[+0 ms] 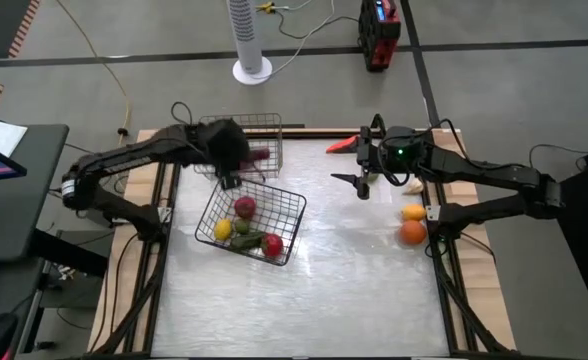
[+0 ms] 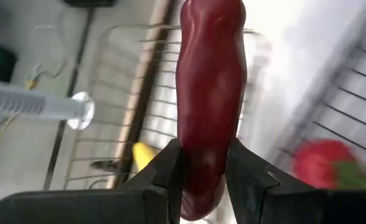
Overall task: Sort produce into baskets
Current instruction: Put the red chili pepper into the top wire basket, then put the green chili pepper into the top wire basket
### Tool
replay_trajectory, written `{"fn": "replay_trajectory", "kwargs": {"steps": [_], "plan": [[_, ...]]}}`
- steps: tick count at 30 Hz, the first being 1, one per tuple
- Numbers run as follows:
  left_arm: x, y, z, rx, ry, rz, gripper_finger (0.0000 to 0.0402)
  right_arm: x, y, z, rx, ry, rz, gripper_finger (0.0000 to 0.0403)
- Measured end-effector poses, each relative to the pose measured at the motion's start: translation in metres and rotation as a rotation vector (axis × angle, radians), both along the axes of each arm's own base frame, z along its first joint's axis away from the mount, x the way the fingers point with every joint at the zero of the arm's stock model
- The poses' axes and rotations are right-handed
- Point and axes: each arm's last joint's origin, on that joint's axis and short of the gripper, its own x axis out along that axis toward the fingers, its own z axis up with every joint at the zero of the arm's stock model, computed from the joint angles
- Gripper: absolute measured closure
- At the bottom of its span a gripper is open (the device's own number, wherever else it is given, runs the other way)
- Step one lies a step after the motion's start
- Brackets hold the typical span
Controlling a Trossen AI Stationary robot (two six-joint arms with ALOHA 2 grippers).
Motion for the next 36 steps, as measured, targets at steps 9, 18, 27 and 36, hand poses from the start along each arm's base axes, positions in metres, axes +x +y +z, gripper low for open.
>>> {"fn": "replay_trajectory", "kwargs": {"steps": [9, 18, 27, 36], "plan": [[-0.035, 0.060, -0.052, 0.029, 0.034, 0.348, 0.0229, 0.000, 0.000, 0.000, 0.005, 0.000, -0.002, 0.0078], [-0.032, 0.059, -0.031, -0.154, -0.082, 0.234, 0.0120, 0.000, -0.001, 0.000, -0.005, -0.003, -0.004, 0.0078], [0.031, -0.029, -0.052, -0.512, -0.003, -0.173, 0.0137, -0.002, -0.007, 0.001, -0.017, -0.002, -0.024, 0.0078], [0.078, -0.078, -0.093, -0.496, 0.098, -0.314, 0.0165, 0.001, -0.003, -0.002, 0.005, -0.002, 0.058, 0.0078]]}}
